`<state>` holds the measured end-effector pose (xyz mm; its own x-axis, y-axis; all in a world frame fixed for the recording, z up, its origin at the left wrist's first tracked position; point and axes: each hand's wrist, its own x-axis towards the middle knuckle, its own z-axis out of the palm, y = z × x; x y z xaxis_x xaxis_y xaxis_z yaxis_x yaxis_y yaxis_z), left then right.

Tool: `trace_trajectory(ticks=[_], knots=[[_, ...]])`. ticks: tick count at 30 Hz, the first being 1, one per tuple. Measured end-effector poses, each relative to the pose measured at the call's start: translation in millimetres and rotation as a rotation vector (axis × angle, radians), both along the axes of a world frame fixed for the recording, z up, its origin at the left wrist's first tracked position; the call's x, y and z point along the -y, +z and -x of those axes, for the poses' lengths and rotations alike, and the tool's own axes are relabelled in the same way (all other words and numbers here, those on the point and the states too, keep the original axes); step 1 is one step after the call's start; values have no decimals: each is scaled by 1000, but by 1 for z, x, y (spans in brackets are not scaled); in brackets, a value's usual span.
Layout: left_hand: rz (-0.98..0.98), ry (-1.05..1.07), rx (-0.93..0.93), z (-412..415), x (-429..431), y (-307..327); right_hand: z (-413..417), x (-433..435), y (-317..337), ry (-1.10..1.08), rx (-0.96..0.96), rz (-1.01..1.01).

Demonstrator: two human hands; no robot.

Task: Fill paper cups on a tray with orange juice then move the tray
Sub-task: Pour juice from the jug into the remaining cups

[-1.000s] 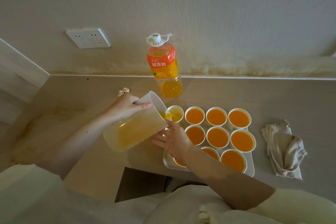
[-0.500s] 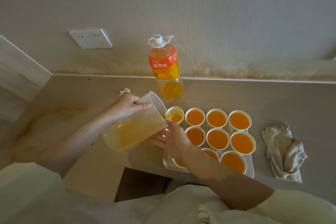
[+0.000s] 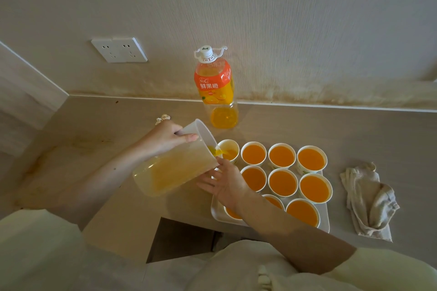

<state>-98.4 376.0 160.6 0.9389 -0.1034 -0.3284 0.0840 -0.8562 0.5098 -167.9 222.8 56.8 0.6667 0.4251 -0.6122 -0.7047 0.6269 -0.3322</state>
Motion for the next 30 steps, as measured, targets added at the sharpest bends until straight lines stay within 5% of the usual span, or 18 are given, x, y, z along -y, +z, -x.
trace_trajectory(ticks=[30], knots=[[-28, -41, 10, -7, -6, -3, -6, -8, -11, -31, -9, -1]])
